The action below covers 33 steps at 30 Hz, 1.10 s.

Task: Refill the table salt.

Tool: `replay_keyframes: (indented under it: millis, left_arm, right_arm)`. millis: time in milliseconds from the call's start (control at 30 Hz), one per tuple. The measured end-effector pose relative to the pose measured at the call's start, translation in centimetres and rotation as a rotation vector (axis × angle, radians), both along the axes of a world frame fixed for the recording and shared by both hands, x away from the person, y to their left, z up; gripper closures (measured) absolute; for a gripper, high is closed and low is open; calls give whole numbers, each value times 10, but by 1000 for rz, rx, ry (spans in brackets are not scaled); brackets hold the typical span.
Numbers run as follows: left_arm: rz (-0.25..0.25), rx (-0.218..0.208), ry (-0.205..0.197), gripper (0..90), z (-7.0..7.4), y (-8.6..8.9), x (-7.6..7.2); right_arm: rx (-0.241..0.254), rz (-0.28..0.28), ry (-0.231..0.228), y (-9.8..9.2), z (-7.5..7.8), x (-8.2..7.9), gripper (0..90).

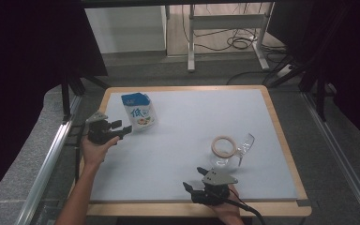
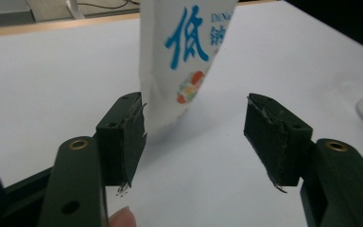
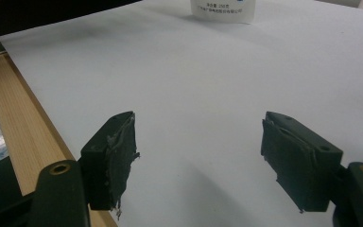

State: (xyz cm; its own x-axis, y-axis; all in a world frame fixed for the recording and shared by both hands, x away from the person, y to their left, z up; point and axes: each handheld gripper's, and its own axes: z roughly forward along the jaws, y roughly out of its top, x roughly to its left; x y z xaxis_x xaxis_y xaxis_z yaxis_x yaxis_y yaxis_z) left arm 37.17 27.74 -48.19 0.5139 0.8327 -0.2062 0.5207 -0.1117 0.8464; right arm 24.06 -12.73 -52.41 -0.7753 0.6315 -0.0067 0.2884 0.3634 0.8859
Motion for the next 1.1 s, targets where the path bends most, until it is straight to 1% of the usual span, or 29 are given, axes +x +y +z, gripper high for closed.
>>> replay_keyframes:
  millis: [33,67,100,133,167,200,233,267,300,333,367,433,467,500,533,567,600,633,667,733,800,833,867,900,1000,1033,1067,1100]
  left_arm:
    - [0,0,0,387,0,0,0]
    - [-6,-17,6,387,3,2,9]
    - [-10,-24,1,388,5,3,13]
    - [-14,-17,-10,389,7,3,17]
    - [-14,-17,-10,392,7,3,17]
    - [-22,-28,-17,395,10,3,25]
    - [-22,-28,-17,396,10,3,25]
    - [-24,-28,-30,398,13,3,32]
    - [-24,-28,-30,401,13,3,32]
    - [-25,-32,-36,401,13,4,36]
    - [-37,-41,-46,399,13,6,42]
    - [-40,-51,-58,405,12,6,49]
    - [-47,-68,-61,420,11,7,52]
    - [-64,-77,-50,421,11,7,55]
    - [-64,-77,-50,425,11,7,55]
    - [-78,-64,-53,437,11,5,61]
    - [-90,-61,-60,451,11,3,63]
    - [-90,-61,-60,467,11,3,63]
    - [-114,-67,-67,482,13,1,66]
    - [-116,-76,-66,555,13,-2,69]
    - [-143,-82,-79,610,13,-5,70]
    - [-143,-82,-79,642,13,-5,70]
    - [-146,-71,-91,680,13,-9,69]
    - [-149,-69,-96,712,13,-10,69]
    - [-158,-60,-110,858,13,-14,65]
    - [-166,-63,-114,881,12,-15,64]
    - [-180,-63,-117,891,12,-16,64]
    - [-185,-66,-119,896,12,-17,63]
  right_arm:
    - [0,0,0,0,0,0,280]
    - [1,2,4,1,0,-1,280]
    - [-4,4,1,1,0,-1,280]
    - [-4,10,-3,2,0,-2,280]
    - [-4,10,-3,2,0,-2,280]
    - [-17,14,-6,3,0,-3,280]
    - [-17,14,-6,3,0,-3,280]
    - [-19,17,0,4,-1,-3,280]
    - [-19,17,0,4,-1,-3,280]
    - [-24,19,4,5,-2,-3,280]
    - [-37,15,4,5,-4,-4,280]
    - [-36,15,5,5,-4,-5,280]
    - [-35,17,6,5,-4,-5,280]
    - [-33,17,7,5,-5,-5,280]
    - [-34,16,7,5,-5,-5,280]
    - [-34,15,7,5,-5,-5,280]
    - [-35,15,7,5,-5,-5,280]
    - [-39,13,7,5,-5,-5,280]
    - [-42,10,8,5,-5,-5,280]
    - [-43,4,11,5,-5,-4,280]
    - [-49,-3,14,4,-6,-4,280]
    - [-49,-3,14,4,-6,-4,280]
    - [-50,-5,13,3,-6,-3,280]
    - [-50,-5,15,3,-6,-4,280]
    - [-56,-6,12,3,-6,-4,280]
    - [-56,-6,12,3,-6,-5,280]
    - [-55,-5,12,4,-7,-5,280]
    - [-60,-5,11,4,-7,-5,280]
